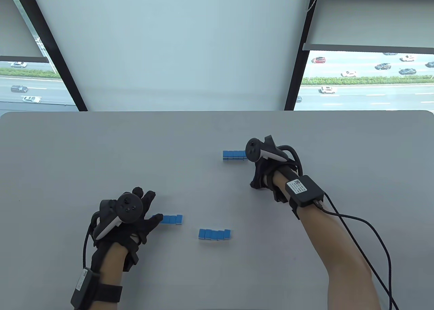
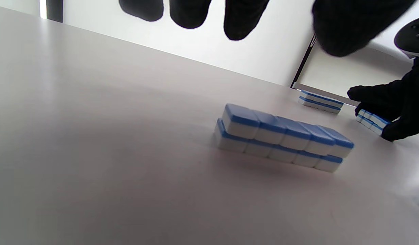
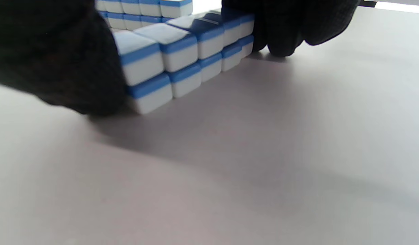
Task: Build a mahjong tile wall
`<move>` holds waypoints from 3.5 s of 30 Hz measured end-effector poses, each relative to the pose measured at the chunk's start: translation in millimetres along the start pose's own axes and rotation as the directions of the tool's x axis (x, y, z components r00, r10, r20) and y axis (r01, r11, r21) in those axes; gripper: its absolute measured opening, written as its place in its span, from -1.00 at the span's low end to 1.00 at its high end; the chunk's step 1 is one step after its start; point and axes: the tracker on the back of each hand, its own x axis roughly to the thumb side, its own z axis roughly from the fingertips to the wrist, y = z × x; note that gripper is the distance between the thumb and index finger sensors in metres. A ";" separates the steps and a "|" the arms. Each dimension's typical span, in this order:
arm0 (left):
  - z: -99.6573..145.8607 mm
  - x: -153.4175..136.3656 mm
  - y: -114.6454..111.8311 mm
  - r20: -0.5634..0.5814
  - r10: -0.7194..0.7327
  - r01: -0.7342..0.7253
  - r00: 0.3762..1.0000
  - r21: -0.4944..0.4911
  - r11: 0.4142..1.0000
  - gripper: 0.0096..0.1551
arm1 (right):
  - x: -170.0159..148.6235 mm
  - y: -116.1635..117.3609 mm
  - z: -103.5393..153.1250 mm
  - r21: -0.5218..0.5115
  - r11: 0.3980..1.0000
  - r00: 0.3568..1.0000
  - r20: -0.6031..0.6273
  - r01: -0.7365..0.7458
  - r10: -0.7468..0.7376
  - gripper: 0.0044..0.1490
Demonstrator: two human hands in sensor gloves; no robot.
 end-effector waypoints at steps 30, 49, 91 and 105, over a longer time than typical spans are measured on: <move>-0.3 -1.4 1.2 0.002 0.003 -0.003 1.000 -0.006 1.000 -0.02 | 21.2 -9.4 -13.8 0.074 0.997 0.999 0.037 -0.009 0.006 0.56; 0.4 0.8 -3.1 0.015 0.026 -0.026 1.000 -0.018 1.000 -0.02 | 16.0 -16.8 27.3 -0.052 0.996 0.996 0.040 -0.073 0.075 0.52; -7.8 16.1 3.5 -0.055 0.089 -0.083 0.995 0.107 0.991 -0.11 | -73.4 72.1 231.4 -0.370 0.910 0.926 -0.242 0.189 -0.291 -0.01; -6.5 30.8 -3.6 -0.249 0.204 -0.195 0.947 0.060 0.979 -0.09 | -69.8 69.7 234.0 -0.368 0.905 0.928 -0.210 0.216 -0.307 0.00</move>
